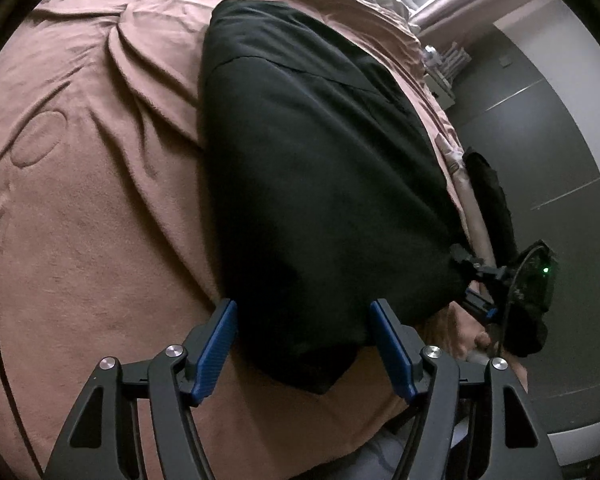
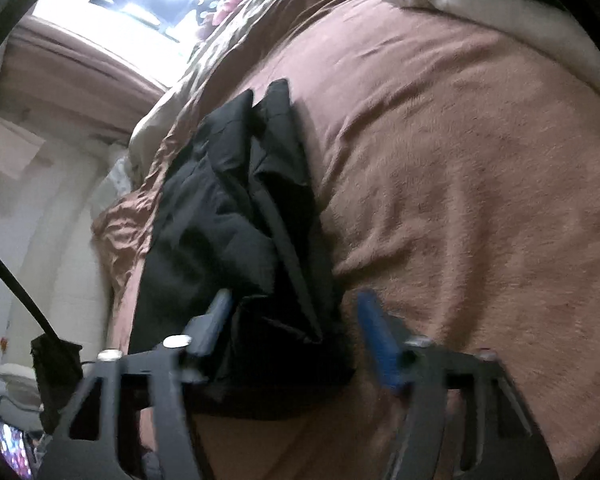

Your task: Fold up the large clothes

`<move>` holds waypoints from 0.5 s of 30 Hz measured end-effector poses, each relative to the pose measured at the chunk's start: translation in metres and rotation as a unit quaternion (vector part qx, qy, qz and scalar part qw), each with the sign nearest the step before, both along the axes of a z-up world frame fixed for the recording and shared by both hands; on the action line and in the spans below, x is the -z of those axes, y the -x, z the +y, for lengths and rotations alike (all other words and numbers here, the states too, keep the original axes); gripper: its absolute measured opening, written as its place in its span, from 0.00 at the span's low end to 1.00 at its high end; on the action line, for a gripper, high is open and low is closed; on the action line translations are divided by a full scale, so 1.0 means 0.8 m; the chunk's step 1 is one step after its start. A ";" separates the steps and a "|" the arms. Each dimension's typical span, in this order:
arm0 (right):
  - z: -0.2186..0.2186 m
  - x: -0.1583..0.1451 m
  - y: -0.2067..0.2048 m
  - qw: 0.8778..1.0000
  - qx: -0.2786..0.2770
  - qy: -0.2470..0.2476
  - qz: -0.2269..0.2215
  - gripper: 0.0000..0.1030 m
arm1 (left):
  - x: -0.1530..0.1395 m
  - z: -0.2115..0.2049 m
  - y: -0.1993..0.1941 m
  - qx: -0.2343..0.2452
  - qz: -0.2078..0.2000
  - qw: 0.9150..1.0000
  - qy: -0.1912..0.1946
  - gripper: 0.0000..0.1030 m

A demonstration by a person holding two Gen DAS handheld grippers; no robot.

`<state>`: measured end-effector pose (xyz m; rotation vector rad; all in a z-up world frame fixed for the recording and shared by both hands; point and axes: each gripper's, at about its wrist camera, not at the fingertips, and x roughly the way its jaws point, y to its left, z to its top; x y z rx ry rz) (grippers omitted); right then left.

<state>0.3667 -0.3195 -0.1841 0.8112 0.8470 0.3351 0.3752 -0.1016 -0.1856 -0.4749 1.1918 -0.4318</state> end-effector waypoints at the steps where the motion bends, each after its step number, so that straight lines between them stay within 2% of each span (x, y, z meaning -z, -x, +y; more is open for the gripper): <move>1: 0.002 0.003 -0.001 1.000 -0.004 -0.012 0.002 0.30 | 0.003 0.002 0.002 -0.001 0.003 1.000 0.000 0.53; 2: 0.003 0.002 0.001 1.000 -0.002 -0.014 0.001 0.25 | 0.005 0.004 0.003 -0.003 0.005 1.000 0.000 0.50; 4: 0.006 -0.007 0.006 1.000 -0.005 -0.017 -0.005 0.21 | 0.004 0.006 0.002 -0.009 0.006 1.000 0.002 0.35; 7: 0.012 -0.019 0.013 1.000 -0.015 -0.015 -0.009 0.18 | -0.005 0.013 0.003 -0.013 0.004 1.000 -0.004 0.24; 11: 0.021 -0.027 0.027 0.999 -0.027 -0.023 -0.008 0.18 | -0.018 0.034 0.010 -0.014 0.003 1.000 0.011 0.20; 15: 0.040 -0.025 0.046 0.999 -0.046 -0.022 -0.004 0.18 | -0.030 0.053 0.028 -0.007 -0.004 1.000 0.000 0.19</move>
